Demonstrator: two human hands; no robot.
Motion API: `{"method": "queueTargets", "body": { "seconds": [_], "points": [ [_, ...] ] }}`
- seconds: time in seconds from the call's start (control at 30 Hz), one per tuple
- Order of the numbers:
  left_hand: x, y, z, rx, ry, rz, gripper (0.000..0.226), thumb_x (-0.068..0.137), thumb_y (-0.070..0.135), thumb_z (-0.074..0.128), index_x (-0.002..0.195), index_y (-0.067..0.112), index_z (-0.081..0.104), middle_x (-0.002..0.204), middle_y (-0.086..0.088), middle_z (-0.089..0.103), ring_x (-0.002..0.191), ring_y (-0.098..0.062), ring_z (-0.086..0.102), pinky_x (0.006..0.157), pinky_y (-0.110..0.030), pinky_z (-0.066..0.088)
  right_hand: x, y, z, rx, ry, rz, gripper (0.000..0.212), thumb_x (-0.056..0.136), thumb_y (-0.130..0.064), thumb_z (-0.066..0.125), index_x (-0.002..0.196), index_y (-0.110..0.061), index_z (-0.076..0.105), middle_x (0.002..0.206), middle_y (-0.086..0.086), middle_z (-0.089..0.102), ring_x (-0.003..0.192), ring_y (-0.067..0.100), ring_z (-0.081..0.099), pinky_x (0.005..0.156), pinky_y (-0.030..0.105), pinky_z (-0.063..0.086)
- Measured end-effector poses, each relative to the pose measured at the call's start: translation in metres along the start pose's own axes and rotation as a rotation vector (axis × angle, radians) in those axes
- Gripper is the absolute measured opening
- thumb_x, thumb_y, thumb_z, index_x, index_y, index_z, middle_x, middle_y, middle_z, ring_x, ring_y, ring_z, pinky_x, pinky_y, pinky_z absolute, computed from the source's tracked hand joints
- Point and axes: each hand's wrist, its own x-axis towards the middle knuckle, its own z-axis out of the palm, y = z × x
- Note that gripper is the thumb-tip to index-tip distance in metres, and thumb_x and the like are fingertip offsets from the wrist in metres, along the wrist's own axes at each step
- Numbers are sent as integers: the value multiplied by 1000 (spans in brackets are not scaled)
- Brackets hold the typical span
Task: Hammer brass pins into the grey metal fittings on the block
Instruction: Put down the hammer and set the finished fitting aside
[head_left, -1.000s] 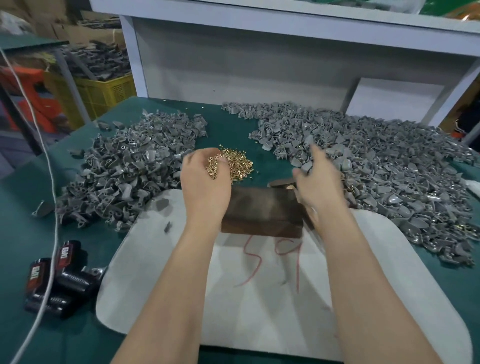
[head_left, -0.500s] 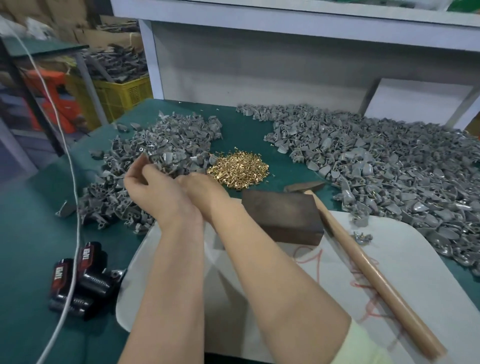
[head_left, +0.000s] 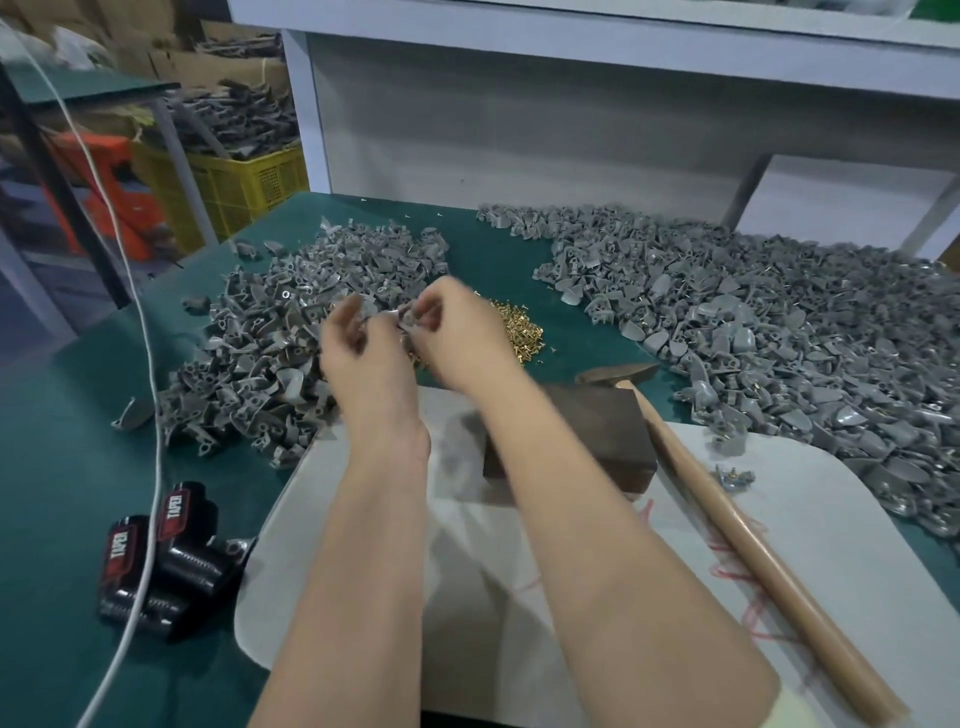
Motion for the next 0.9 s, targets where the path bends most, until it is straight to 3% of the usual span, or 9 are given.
{"method": "queueTargets", "body": {
  "seconds": [0.1,0.2,0.3,0.37,0.43,0.5,0.6,0.7,0.9],
  "points": [
    [-6,-4,6,100,-350,-30,17,96,13,53,108,23,60,107,-1,67,98,-10,63,90,-26,49,-14,8,-50,141,-64,-38,21,80,-4,61,82,-24,54,90,0,65,89,20,63,83,36,51],
    [-14,-10,13,145,-488,36,16,94,4,55,92,17,65,80,4,71,76,-6,67,69,-16,54,-33,24,-82,204,-117,-50,26,79,1,63,87,-22,56,95,4,66,91,20,65,85,36,53],
    [-16,-13,15,124,-442,31,16,92,0,56,87,12,66,72,3,69,67,-1,67,67,-11,52,-39,44,-93,344,46,75,24,84,0,63,100,-17,59,103,4,64,94,17,64,90,36,52],
    [-13,-14,15,67,-363,2,12,93,0,55,92,7,65,78,-2,68,71,-4,67,71,-12,53,-33,56,-88,116,138,193,21,87,-6,60,105,-16,64,108,2,65,100,17,62,97,34,47],
    [-10,-13,13,-39,-288,-32,11,93,-2,55,93,5,63,81,-4,67,75,-7,66,72,-12,53,-25,62,-74,-176,46,251,20,87,-14,61,105,-16,69,112,4,67,105,20,60,96,31,46],
    [-7,-12,12,-116,-240,-54,12,93,-4,53,92,5,62,83,-4,66,75,-7,66,71,-12,52,-14,62,-55,-315,-56,267,21,86,-18,62,105,-14,70,111,8,67,103,26,61,88,29,48],
    [-6,-11,10,-141,-213,-48,15,94,-3,53,88,9,61,85,-5,66,76,-9,67,72,-14,53,3,57,-34,-379,-114,337,28,86,-21,61,111,-11,66,117,10,63,104,28,60,78,28,44],
    [-6,-15,10,-75,-187,-36,11,93,3,57,92,13,61,88,-2,66,82,-11,66,71,-15,53,18,55,-24,-410,-170,394,36,84,-18,65,118,-7,59,124,10,58,110,29,57,78,30,43],
    [-4,-19,12,-30,-165,-45,7,89,4,62,91,11,61,84,1,64,76,-6,62,67,-12,49,32,52,-21,-587,-321,379,35,88,-12,58,121,0,55,130,15,53,114,31,55,81,33,45]
  ]
}}
